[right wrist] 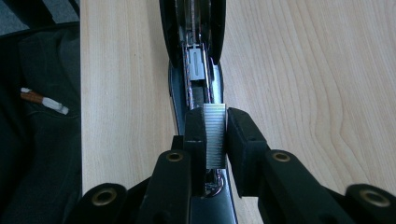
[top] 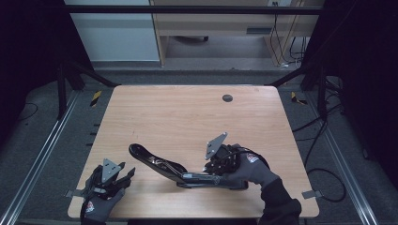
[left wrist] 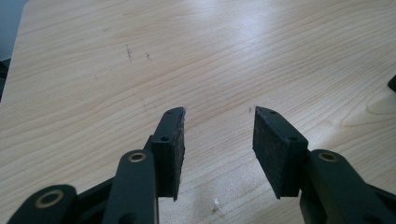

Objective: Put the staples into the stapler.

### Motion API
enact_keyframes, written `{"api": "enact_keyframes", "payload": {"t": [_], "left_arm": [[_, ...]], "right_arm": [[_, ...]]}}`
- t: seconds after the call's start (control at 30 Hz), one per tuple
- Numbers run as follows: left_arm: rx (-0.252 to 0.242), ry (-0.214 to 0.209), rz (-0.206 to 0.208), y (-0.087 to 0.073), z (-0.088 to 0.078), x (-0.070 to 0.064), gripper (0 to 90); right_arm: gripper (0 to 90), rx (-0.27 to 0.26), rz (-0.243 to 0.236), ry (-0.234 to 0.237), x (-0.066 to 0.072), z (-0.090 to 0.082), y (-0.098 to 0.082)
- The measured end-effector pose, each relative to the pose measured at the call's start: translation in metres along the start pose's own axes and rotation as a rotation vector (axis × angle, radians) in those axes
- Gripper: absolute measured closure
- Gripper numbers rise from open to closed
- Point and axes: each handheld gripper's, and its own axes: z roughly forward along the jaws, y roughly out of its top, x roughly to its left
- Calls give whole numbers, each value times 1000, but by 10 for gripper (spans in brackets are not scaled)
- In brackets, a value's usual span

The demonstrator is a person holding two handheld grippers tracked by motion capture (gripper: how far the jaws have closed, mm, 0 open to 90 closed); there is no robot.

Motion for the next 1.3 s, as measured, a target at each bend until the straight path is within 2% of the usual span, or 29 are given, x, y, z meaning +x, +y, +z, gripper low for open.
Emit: {"api": "enact_keyframes", "payload": {"t": [0.27, 0.47, 0.87, 1.03, 1.3], "left_arm": [[2, 3, 2, 0, 0, -1, 539], [1, 0, 2, 0, 0, -1, 539], [1, 1, 6, 0, 0, -1, 539], [1, 3, 5, 0, 0, -1, 540], [4, 1, 9, 0, 0, -1, 540]], "right_arm": [[785, 15, -25, 12, 0, 8, 3], [785, 0, -15, 35, 1, 15, -1], [785, -11, -12, 42, -1, 16, -6], [785, 2, -26, 44, -1, 15, -7], [784, 10, -22, 47, -1, 19, -13]]}}
